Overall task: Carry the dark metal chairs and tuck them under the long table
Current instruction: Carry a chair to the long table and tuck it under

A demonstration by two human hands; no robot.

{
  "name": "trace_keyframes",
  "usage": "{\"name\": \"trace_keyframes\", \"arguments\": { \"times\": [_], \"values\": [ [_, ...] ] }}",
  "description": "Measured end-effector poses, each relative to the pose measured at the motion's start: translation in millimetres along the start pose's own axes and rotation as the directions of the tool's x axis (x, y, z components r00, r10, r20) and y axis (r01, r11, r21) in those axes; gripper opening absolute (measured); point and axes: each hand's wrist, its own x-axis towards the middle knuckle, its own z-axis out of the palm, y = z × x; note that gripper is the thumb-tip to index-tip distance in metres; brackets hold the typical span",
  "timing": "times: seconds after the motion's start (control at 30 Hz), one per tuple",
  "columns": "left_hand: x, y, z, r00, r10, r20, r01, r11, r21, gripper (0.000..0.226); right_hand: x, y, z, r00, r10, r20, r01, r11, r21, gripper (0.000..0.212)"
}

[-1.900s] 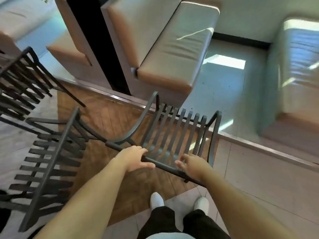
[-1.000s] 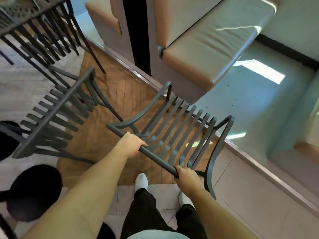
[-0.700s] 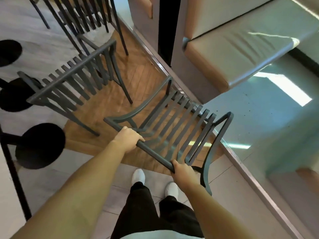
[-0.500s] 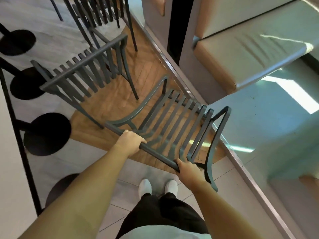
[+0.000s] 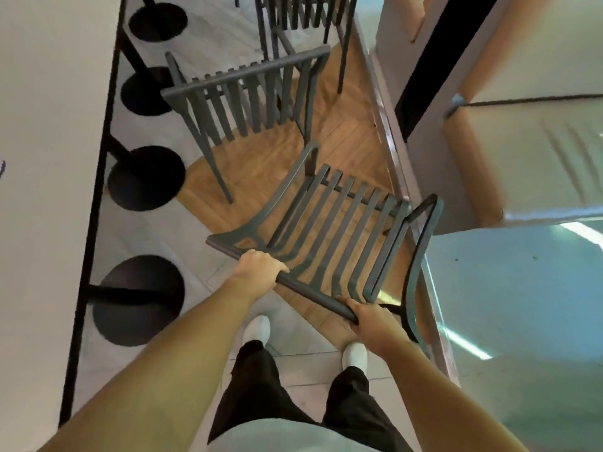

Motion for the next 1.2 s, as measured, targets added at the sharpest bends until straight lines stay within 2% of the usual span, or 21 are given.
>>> {"name": "trace_keyframes", "arguments": {
  "times": [0.17, 0.37, 0.6, 0.77, 0.9, 1.1, 1.2],
  "values": [
    [-25.9, 46.5, 10.4, 0.986, -0.163, 0.028, 0.164, 0.984, -0.076, 0.043, -4.9, 36.3, -11.4, 0.99, -0.108, 0.087, 0.119, 0.985, -0.126, 0.057],
    [-63.4, 91.0, 26.9, 0.976, -0.208, 0.059, 0.216, 0.95, -0.227, 0.032, -14.8, 71.2, -21.5, 0.974, -0.155, 0.167, 0.188, 0.96, -0.208, 0.056],
    [-81.7, 122.3, 40.7, 0.95, -0.302, 0.072, 0.31, 0.908, -0.283, 0.033, -2.4, 90.5, -37.5, 0.934, -0.264, 0.241, 0.329, 0.898, -0.292, 0.059],
    [-83.0, 143.9, 39.0, 0.897, -0.424, 0.124, 0.438, 0.821, -0.367, 0.034, 15.3, 98.5, -53.6, 0.895, -0.355, 0.27, 0.437, 0.821, -0.368, 0.06],
    [-79.0, 170.3, 38.5, 0.831, -0.528, 0.176, 0.551, 0.733, -0.4, 0.033, 28.5, 106.1, -69.6, 0.851, -0.381, 0.362, 0.507, 0.778, -0.372, 0.064],
    [-79.5, 221.4, 50.5, 0.75, -0.617, 0.238, 0.651, 0.627, -0.428, 0.03, 42.3, 126.3, -83.4, 0.794, -0.384, 0.471, 0.579, 0.713, -0.395, 0.069],
    [-87.2, 237.0, 53.4, 0.734, -0.63, 0.253, 0.667, 0.599, -0.444, 0.029, 45.9, 124.8, -88.0, 0.765, -0.398, 0.506, 0.622, 0.663, -0.418, 0.071]
  ]
}}
